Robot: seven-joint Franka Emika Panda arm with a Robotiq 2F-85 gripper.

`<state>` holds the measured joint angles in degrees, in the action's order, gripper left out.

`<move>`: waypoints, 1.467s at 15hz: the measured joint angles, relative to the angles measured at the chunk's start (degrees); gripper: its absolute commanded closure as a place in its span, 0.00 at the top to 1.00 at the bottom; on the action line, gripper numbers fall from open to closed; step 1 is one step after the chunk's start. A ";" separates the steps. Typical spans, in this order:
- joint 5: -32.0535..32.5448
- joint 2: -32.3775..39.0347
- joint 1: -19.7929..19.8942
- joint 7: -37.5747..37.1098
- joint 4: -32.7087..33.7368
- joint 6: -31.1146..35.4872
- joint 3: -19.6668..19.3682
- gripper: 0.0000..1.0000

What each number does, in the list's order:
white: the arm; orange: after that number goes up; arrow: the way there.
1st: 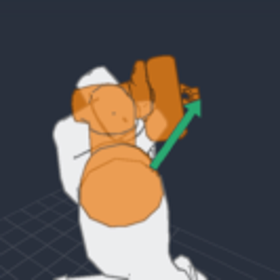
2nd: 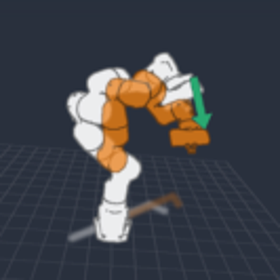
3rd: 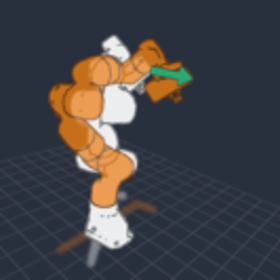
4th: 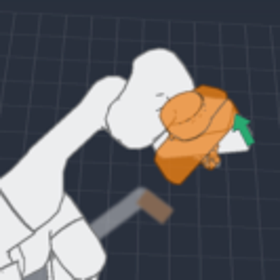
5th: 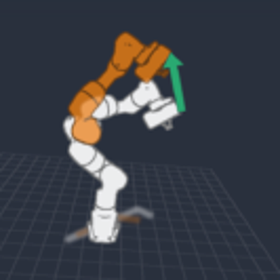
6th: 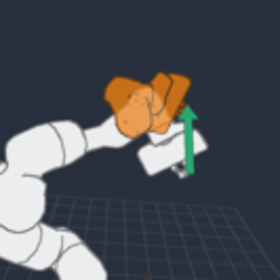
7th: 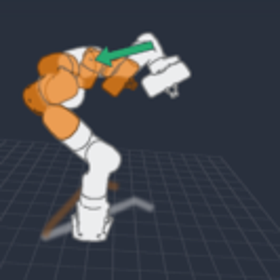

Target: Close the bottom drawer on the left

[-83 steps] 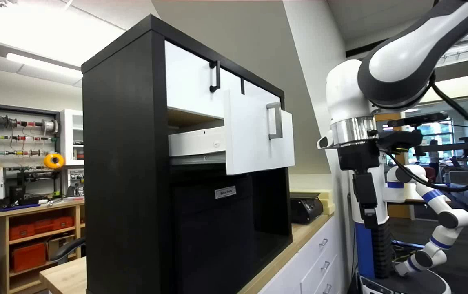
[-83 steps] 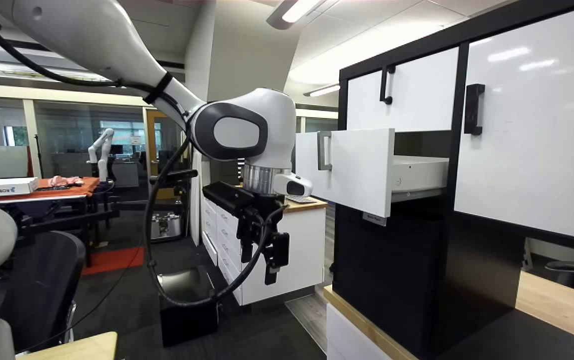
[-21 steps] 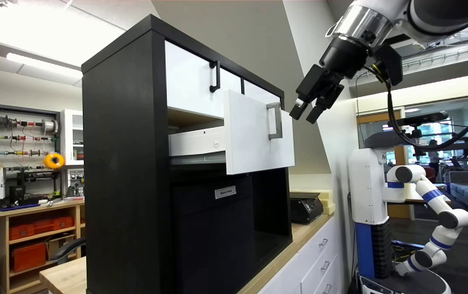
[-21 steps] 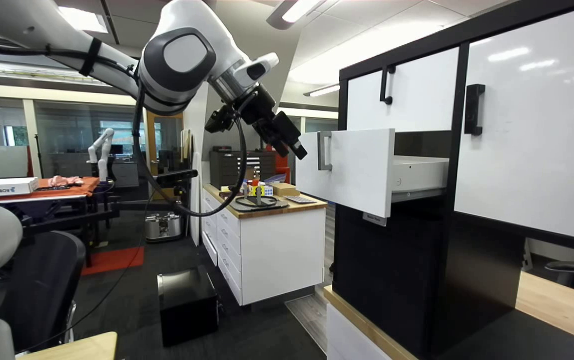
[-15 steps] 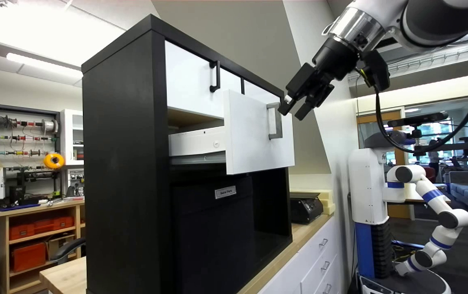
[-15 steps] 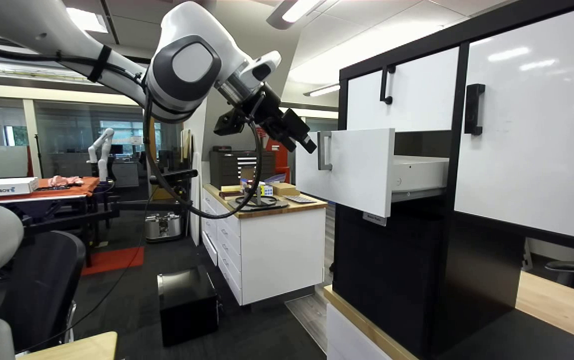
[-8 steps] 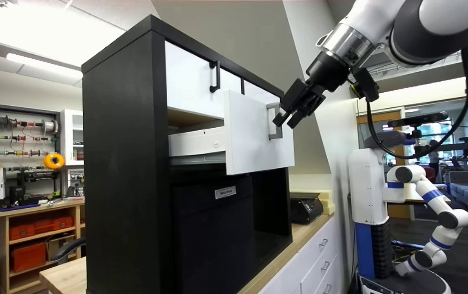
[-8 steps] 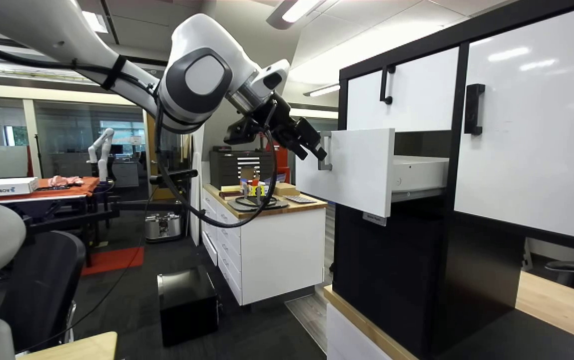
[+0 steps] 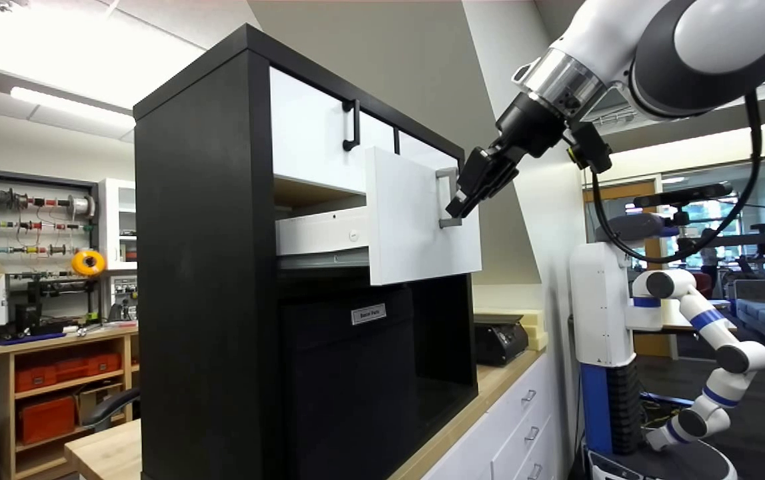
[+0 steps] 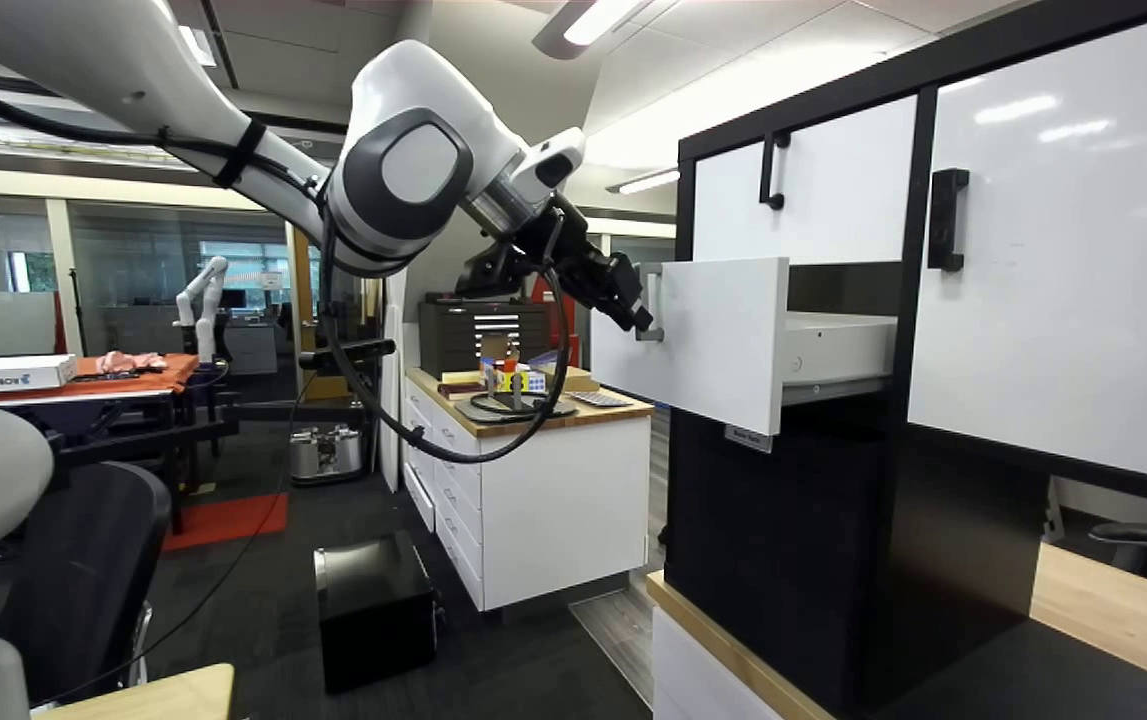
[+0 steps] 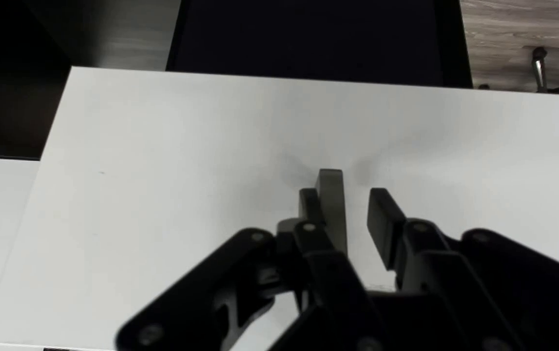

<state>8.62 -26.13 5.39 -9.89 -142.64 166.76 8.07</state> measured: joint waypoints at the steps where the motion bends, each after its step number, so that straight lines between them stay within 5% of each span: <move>1: 0.00 -0.06 -0.01 0.12 0.00 0.01 0.01 0.03; 11: 3.31 3.69 3.57 0.16 3.76 -0.02 3.15 0.06; 22: 14.16 23.57 9.39 -4.19 24.20 -0.50 8.12 0.06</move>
<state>22.78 -2.56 14.78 -14.08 -118.44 166.25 16.19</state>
